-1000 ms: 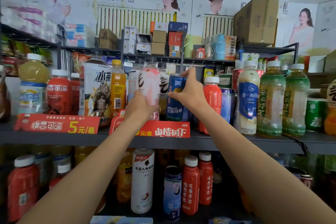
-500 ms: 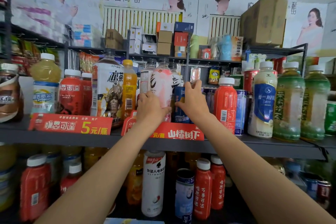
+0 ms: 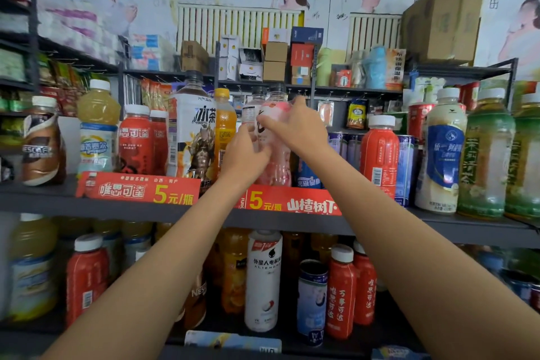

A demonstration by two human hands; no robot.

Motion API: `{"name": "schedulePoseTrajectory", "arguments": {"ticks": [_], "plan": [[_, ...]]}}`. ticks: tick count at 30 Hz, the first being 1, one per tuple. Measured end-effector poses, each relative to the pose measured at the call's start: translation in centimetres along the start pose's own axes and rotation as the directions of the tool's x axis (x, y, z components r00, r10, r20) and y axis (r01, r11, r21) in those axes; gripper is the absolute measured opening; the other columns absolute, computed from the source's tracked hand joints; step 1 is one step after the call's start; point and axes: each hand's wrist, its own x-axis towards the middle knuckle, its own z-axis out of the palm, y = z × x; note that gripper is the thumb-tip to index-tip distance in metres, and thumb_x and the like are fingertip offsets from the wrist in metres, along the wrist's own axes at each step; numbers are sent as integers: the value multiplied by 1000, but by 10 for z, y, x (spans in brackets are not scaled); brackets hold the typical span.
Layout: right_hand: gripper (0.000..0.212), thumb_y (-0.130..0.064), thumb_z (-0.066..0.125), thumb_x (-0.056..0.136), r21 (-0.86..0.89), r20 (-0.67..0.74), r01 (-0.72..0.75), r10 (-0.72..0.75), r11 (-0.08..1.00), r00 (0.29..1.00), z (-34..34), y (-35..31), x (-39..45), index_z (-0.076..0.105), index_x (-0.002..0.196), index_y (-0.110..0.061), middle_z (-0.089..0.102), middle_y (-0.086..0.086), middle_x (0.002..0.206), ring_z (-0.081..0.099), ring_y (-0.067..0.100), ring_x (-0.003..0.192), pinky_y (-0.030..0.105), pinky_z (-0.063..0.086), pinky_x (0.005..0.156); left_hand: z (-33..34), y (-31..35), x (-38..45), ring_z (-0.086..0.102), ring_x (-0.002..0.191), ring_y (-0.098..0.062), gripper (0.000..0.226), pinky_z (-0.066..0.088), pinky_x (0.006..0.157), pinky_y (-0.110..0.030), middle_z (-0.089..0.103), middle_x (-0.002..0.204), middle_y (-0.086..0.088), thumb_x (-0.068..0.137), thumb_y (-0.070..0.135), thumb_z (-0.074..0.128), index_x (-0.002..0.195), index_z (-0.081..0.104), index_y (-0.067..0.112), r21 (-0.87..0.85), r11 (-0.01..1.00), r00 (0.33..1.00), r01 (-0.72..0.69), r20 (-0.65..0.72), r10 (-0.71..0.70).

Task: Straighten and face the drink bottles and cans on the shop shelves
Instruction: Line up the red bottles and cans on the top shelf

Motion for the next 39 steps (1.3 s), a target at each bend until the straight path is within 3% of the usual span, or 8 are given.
{"name": "schedulePoseTrajectory", "arguments": {"ticks": [6, 15, 18, 22, 26, 29, 35, 39], "plan": [[79, -51, 74, 72, 23, 3, -127, 127, 992, 992, 17, -11, -5, 33, 124, -7, 53, 3, 89, 56, 25, 86, 34, 41, 62, -26, -18, -7, 51, 112, -20, 41, 44, 97, -38, 53, 123, -6, 90, 16, 55, 128, 42, 8, 48, 999, 997, 17, -70, -14], [87, -50, 77, 67, 219, -376, 310, -213, 925, 902, -45, -63, -26, 36, 129, -7, 55, 0, 105, 55, 12, 84, 16, 46, 67, -47, 18, -20, 55, 101, -4, 36, 42, 80, -12, 58, 113, 5, 90, 18, 57, 125, 49, 14, -504, 863, 999, -49, -6, 52], [80, -48, 77, 70, 310, -249, 315, -244, 897, 937, -63, -72, -53, 38, 126, -5, 55, 1, 108, 57, 13, 92, 14, 49, 72, -61, 29, -40, 61, 80, -9, 11, 47, 73, -26, 64, 83, 4, 82, 18, 56, 93, 57, 16, -686, 726, 974, 58, 197, 109], [74, -41, 76, 73, 408, 112, 160, -223, 899, 968, -58, -61, -103, 38, 129, -12, 55, -1, 118, 60, 13, 100, 27, 56, 83, -77, 10, -77, 58, 92, -19, 36, 46, 93, -38, 62, 94, -4, 65, 18, 70, 99, 59, 14, -656, 703, 826, 273, 535, 178], [70, -34, 78, 73, 336, 501, -14, -166, 942, 850, -53, -40, -146, 39, 130, -20, 57, -5, 119, 59, 9, 103, 27, 54, 86, -84, -26, -114, 67, 85, -7, 59, 53, 74, -22, 72, 87, 7, 49, 33, 89, 100, 63, 19, -465, 795, 651, 390, 749, 119], [53, -31, 79, 71, 221, 723, -122, -79, 968, 686, -42, -24, -178, 49, 114, -25, 64, -3, 103, 67, 13, 86, 26, 56, 61, -73, -51, -150, 65, 78, -7, 25, 50, 65, -15, 70, 73, 12, 75, 5, 71, 93, 59, 17, -263, 874, 558, 408, 830, -11], [59, -24, 85, 64, 68, 818, -338, 141, 939, 558, -2, 38, -255, 50, 111, -21, 64, -5, 98, 68, 10, 77, 26, 58, 63, -22, -97, -215, 60, 106, -4, 46, 50, 80, -15, 64, 112, 12, 77, 11, 73, 117, 55, 29, 37, 885, 265, 464, 948, -178], [65, -27, 85, 64, -37, 732, -303, 232, 952, 641, 11, 83, -302, 44, 114, -26, 55, -16, 94, 54, 6, 88, 17, 46, 70, 35, -123, -252, 56, 112, -11, 58, 47, 95, -27, 61, 121, 5, 75, 11, 77, 126, 53, 20, 56, 882, 301, 469, 928, -219]]}}
